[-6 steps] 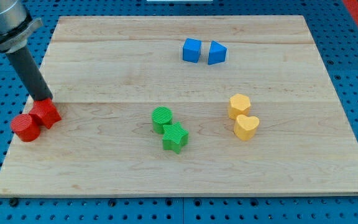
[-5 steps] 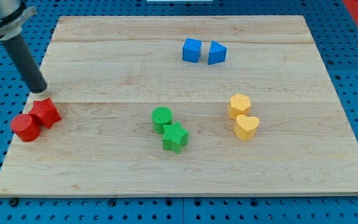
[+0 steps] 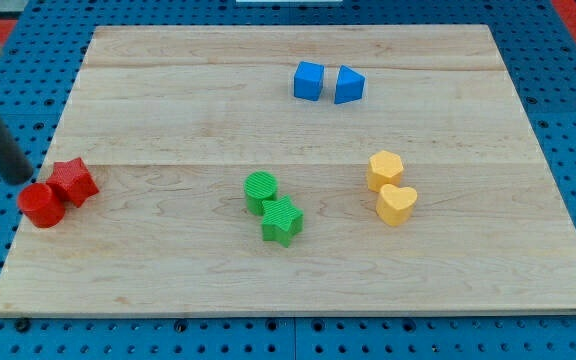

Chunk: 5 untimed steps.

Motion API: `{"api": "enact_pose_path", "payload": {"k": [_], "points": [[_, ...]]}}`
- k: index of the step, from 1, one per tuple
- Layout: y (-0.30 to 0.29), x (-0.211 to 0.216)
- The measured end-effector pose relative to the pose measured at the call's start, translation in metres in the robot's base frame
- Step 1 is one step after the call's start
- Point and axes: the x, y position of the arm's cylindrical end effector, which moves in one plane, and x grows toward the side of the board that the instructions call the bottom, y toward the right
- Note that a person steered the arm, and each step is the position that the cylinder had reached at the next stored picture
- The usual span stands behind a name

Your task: Separate the red star and the red circle

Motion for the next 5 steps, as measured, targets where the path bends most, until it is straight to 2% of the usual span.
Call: {"api": "enact_pose_path", "payload": {"k": [1, 3, 4, 5], "points": [[0.003, 0.035], [0.054, -0.004], [0.088, 0.032], [0.066, -0.021]]}}
